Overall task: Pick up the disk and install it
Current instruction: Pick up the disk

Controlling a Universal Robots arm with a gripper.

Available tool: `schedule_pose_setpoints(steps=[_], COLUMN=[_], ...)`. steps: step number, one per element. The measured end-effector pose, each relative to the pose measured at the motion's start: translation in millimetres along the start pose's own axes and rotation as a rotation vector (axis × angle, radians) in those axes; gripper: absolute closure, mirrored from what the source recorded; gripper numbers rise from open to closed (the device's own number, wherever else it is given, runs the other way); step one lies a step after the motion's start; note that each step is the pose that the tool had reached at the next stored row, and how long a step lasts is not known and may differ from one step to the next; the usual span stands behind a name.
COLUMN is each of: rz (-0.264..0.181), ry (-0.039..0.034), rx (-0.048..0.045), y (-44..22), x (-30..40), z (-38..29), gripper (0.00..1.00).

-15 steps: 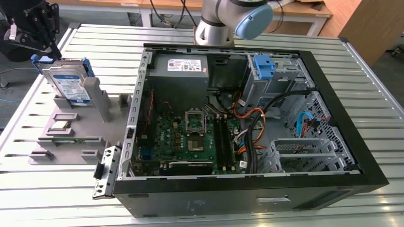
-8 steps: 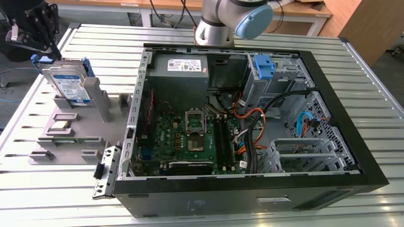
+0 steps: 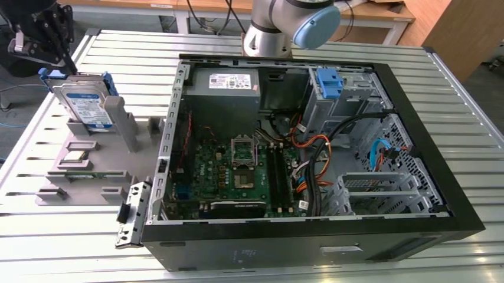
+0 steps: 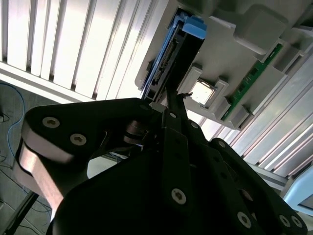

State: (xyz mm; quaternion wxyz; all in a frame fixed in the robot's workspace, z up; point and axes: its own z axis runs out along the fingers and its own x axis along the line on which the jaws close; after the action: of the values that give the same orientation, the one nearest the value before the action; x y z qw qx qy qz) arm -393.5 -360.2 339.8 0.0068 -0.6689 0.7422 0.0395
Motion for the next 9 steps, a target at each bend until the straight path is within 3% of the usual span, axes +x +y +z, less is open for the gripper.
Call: schedule_pose_setpoints(steps=[9], rz=[-0.001], ry=[0.0002], rx=[-0.0003], y=[-1.7], x=[0.0], z=[2.5], gripper=[0.89])
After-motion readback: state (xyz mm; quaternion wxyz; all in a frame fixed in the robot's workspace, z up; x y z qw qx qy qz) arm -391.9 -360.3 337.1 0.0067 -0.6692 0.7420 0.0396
